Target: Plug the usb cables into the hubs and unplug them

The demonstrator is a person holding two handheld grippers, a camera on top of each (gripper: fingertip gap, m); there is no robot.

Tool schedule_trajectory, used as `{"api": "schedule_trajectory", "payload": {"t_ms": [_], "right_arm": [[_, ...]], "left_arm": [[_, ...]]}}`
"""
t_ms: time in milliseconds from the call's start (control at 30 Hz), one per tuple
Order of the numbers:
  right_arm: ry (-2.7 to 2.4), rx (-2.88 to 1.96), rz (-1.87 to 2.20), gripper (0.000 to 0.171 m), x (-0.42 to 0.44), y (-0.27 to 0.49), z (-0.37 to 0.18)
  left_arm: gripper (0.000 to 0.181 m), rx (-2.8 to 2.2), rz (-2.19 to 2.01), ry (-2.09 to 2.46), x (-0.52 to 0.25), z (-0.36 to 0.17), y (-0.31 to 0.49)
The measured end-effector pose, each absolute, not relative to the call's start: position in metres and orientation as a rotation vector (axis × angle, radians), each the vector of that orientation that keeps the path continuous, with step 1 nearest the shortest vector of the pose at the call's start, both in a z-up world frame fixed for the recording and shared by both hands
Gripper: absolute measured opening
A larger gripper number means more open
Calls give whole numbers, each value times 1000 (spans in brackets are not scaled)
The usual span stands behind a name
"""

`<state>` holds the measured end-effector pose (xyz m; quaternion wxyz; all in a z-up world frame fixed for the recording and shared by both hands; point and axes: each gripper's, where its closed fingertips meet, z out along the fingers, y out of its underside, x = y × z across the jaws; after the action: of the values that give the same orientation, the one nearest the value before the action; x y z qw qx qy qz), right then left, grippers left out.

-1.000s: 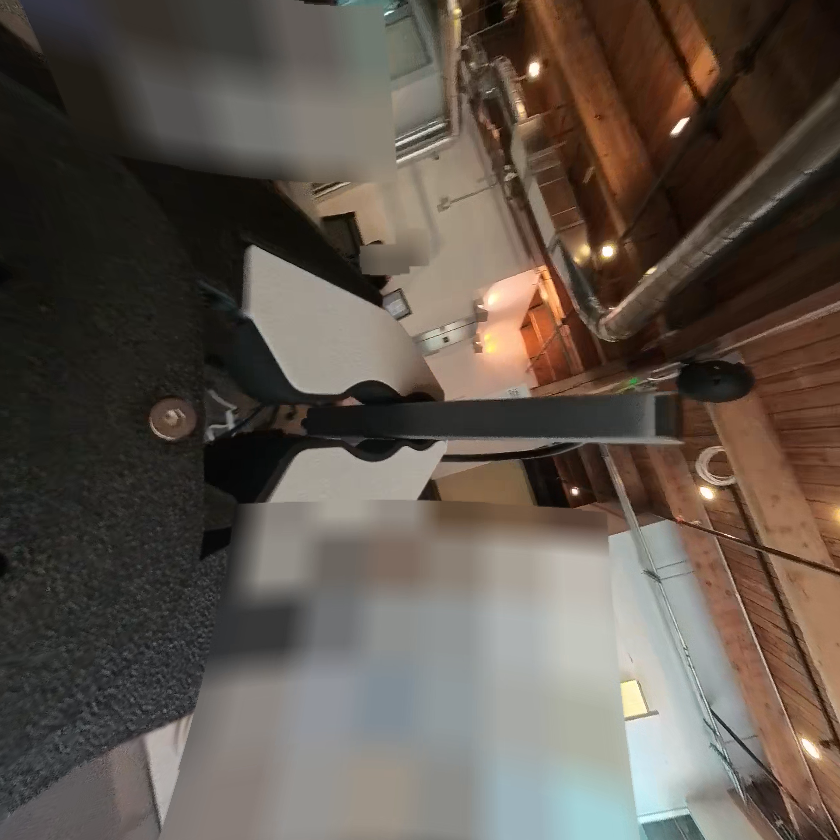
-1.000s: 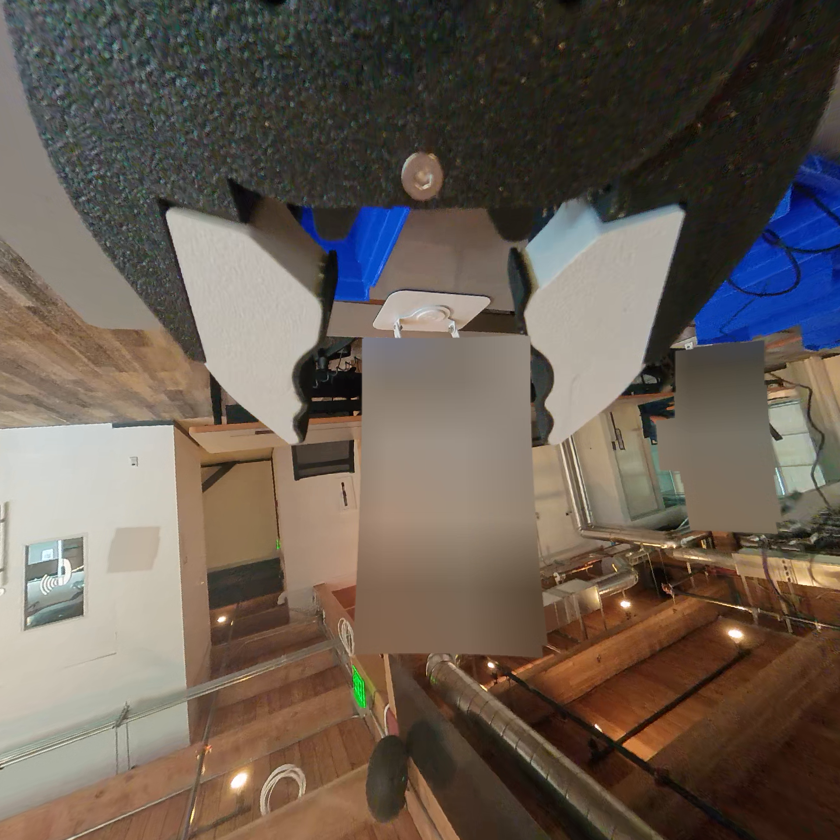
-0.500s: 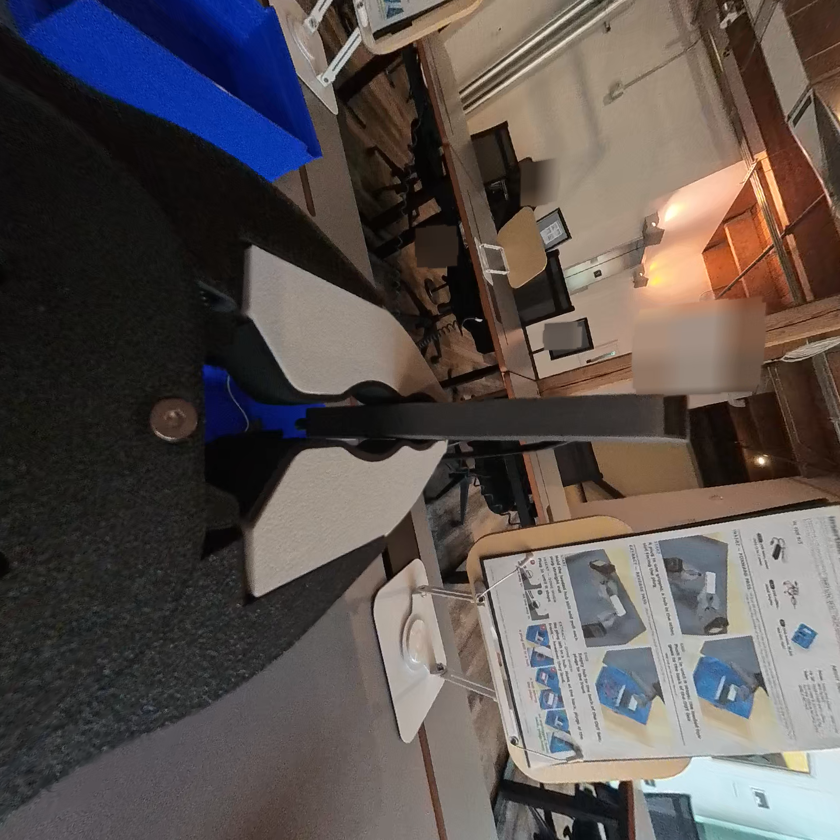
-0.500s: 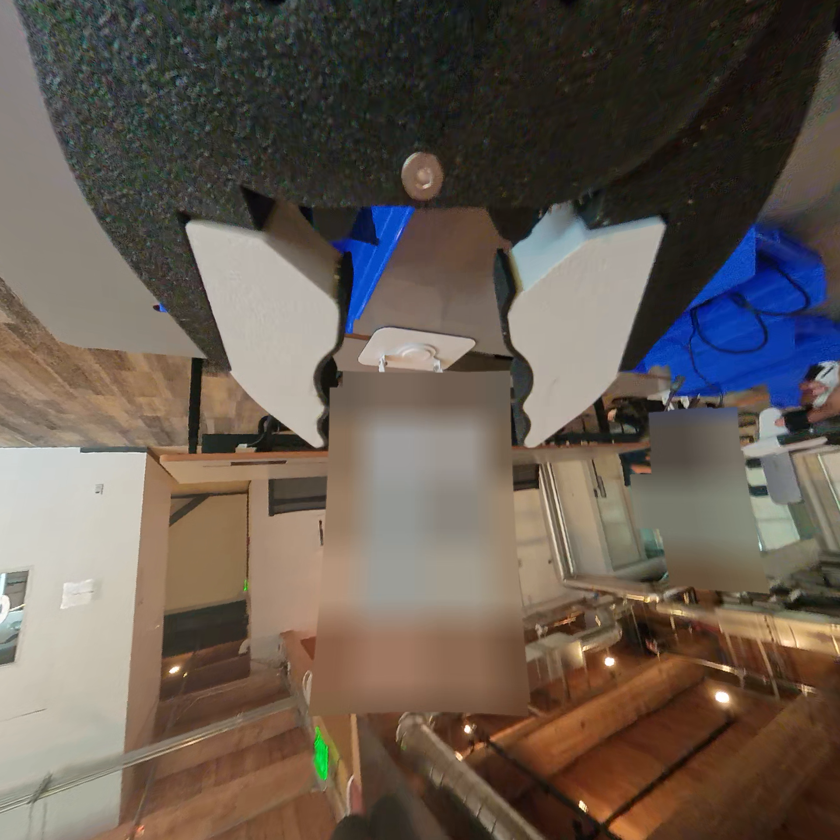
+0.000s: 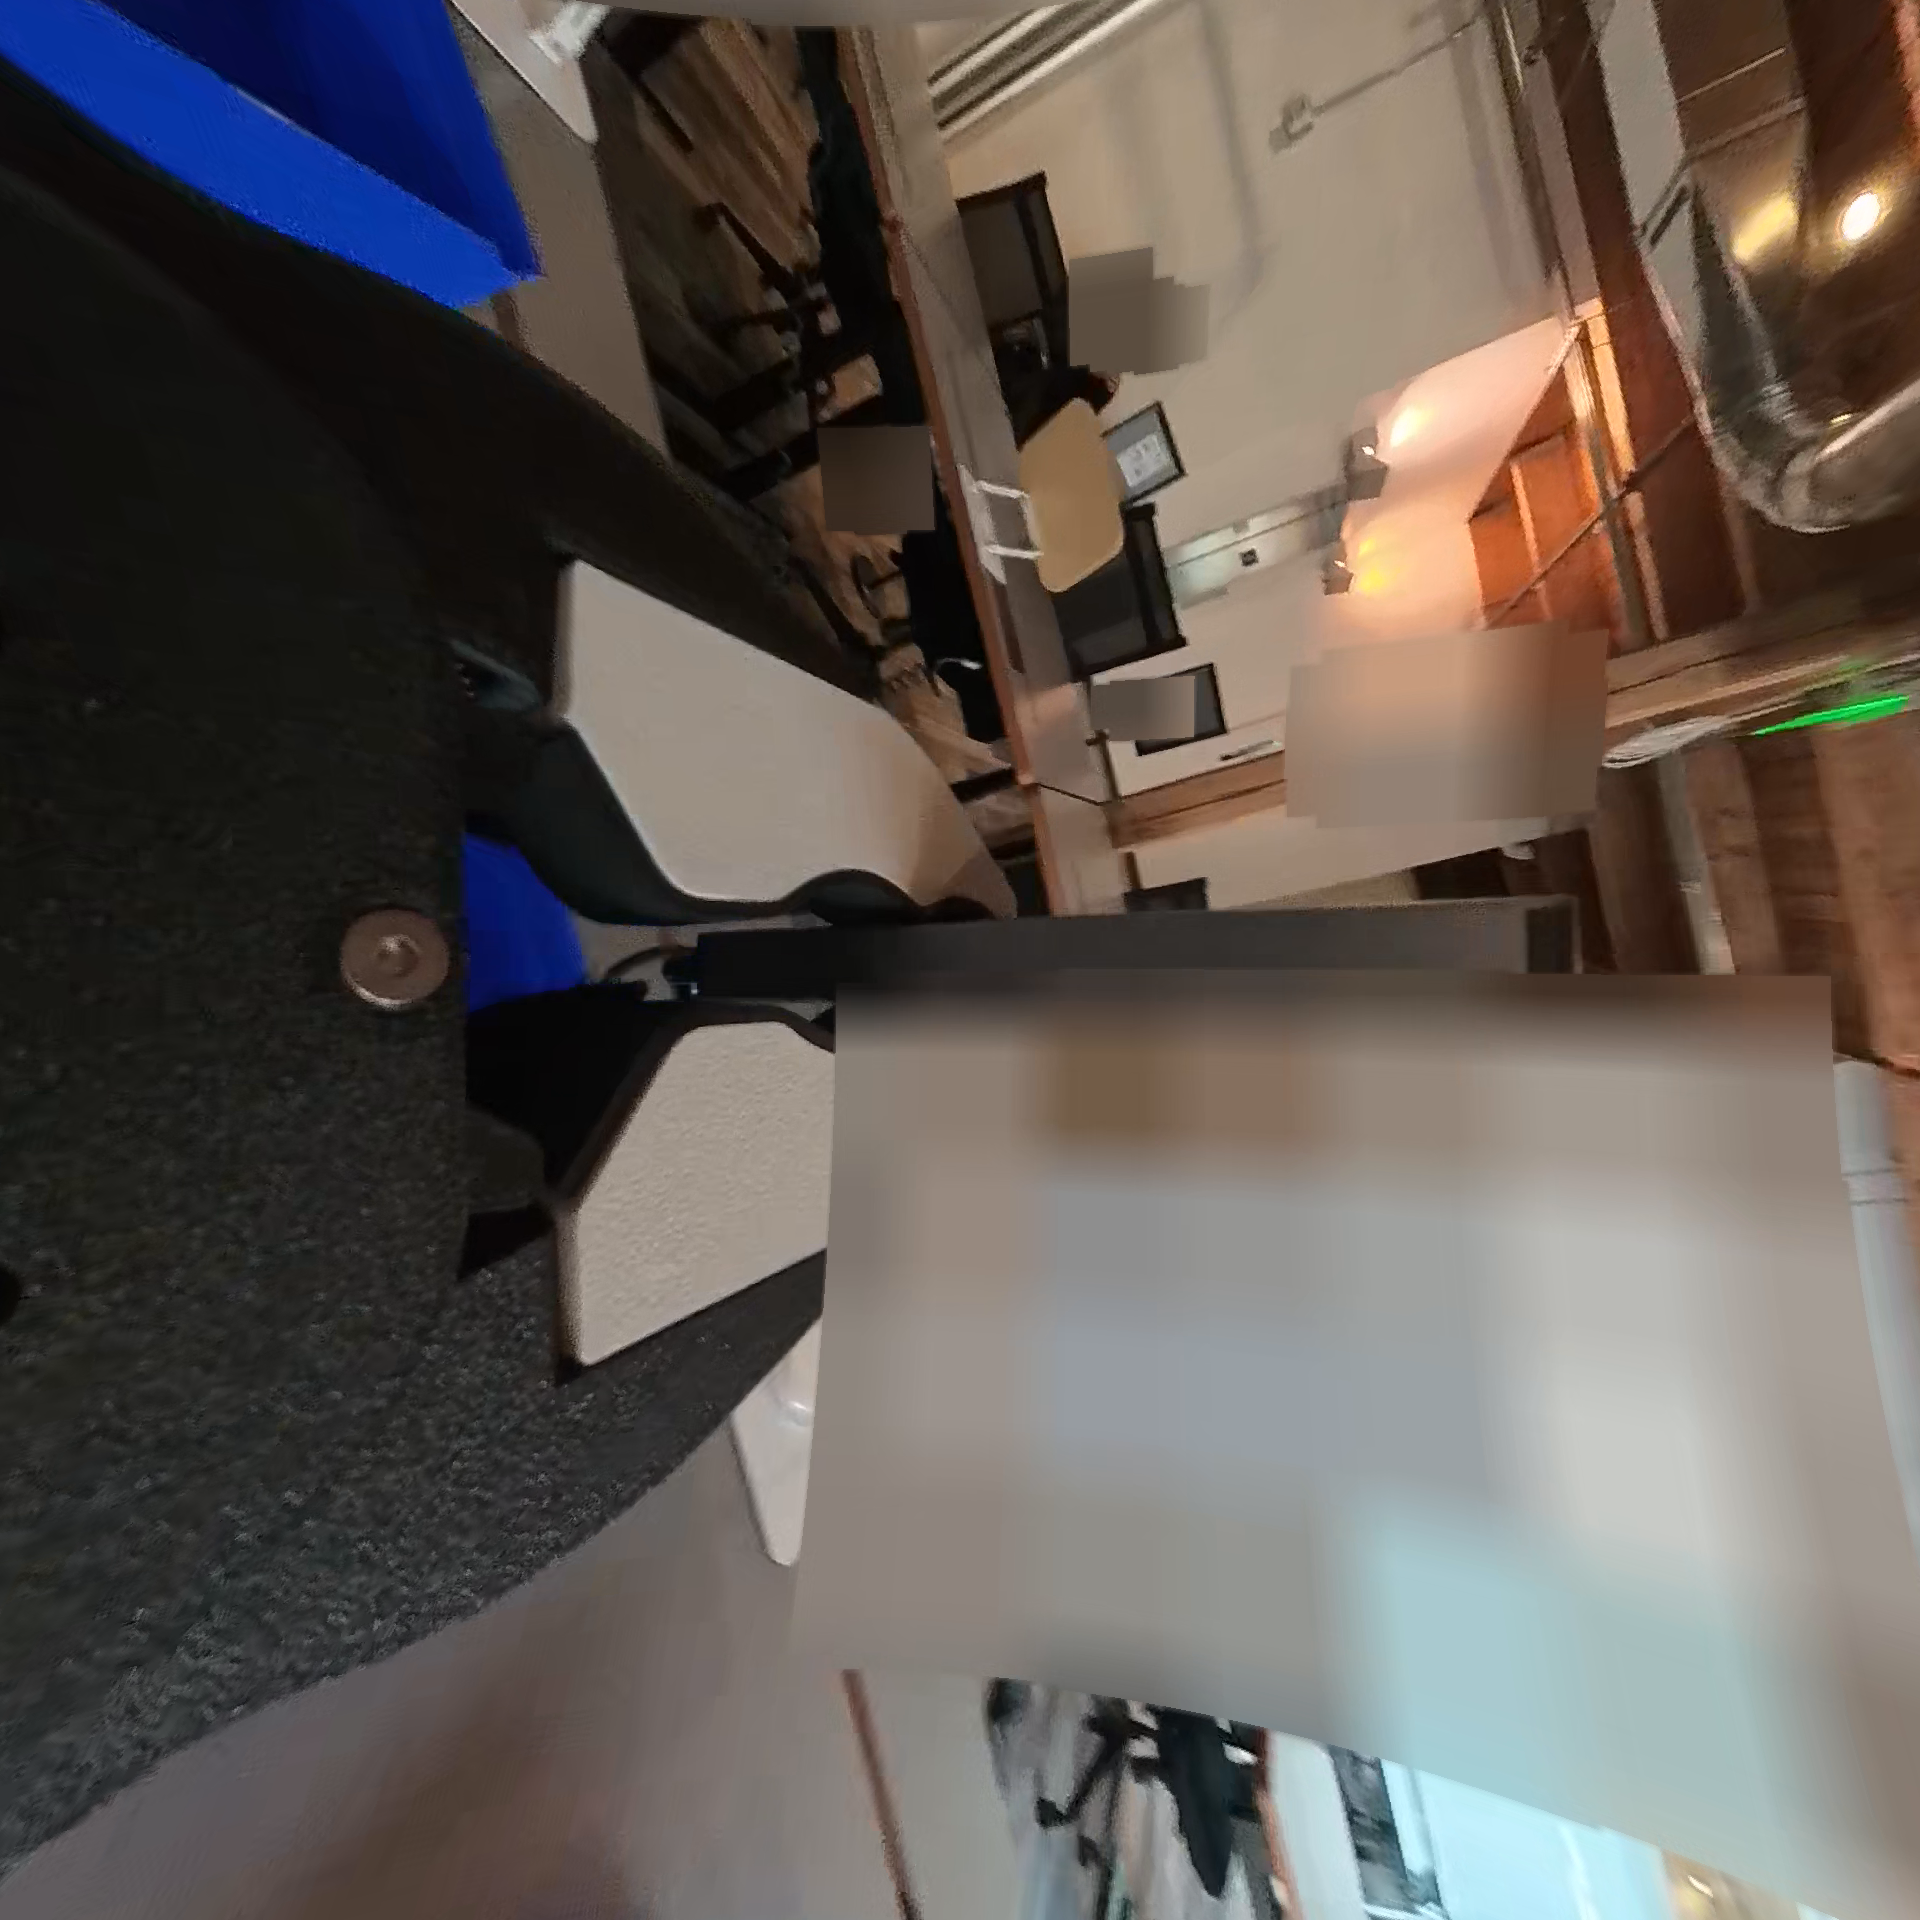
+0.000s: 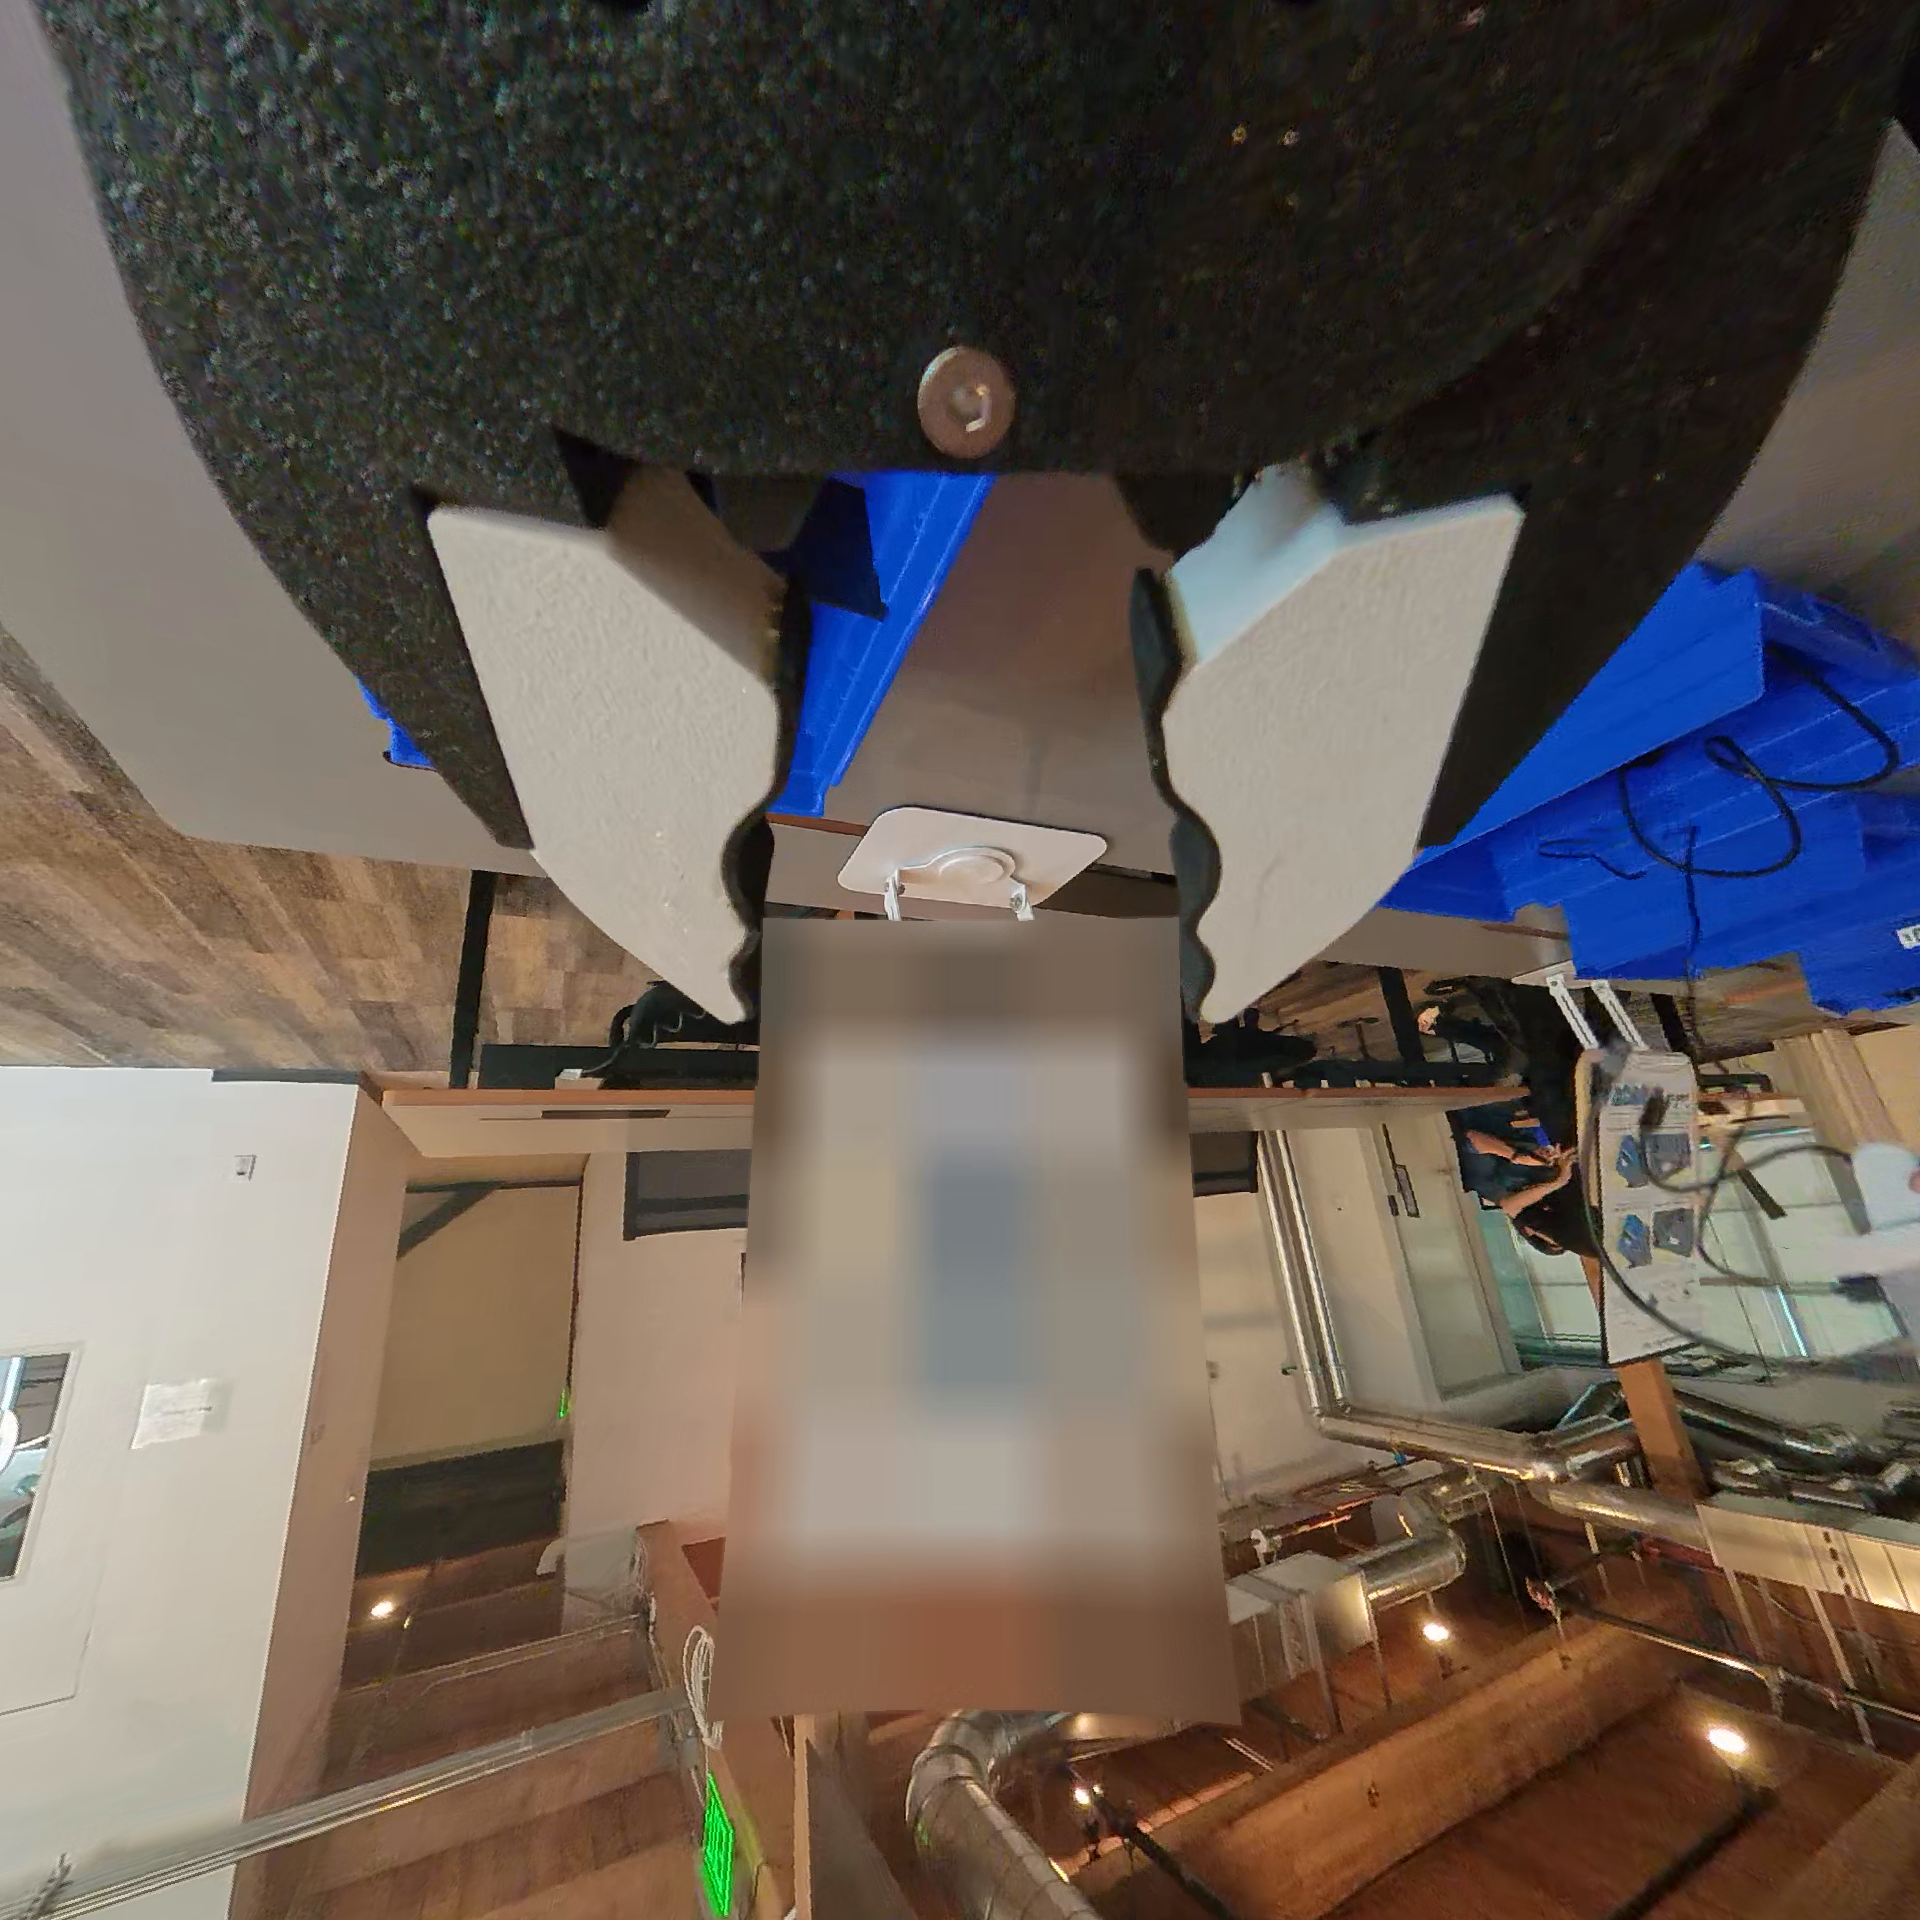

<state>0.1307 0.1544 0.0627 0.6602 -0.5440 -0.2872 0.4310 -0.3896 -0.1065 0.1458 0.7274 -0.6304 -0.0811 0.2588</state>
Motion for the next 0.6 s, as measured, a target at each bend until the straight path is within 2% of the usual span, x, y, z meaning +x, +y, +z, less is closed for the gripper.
{"api": "schedule_trajectory", "payload": {"t_ms": [233,367,467,533,600], "right_arm": [[-638,-1232,958,75,137,155,63],[-631,-1240,941,75,140,159,62],[-614,-1257,942,74,141,166,58],[-614,-1273,950,74,137,170,54],[-621,-1296,955,74,132,172,49]], "left_arm": [[10,-1229,567,-183,-391,301,-112],[10,-1128,801,-225,-398,407,-159],[10,-954,810,-198,-370,480,-203],[10,-878,751,-165,-345,507,-220],[10,-897,743,-159,-336,505,-221]]}}
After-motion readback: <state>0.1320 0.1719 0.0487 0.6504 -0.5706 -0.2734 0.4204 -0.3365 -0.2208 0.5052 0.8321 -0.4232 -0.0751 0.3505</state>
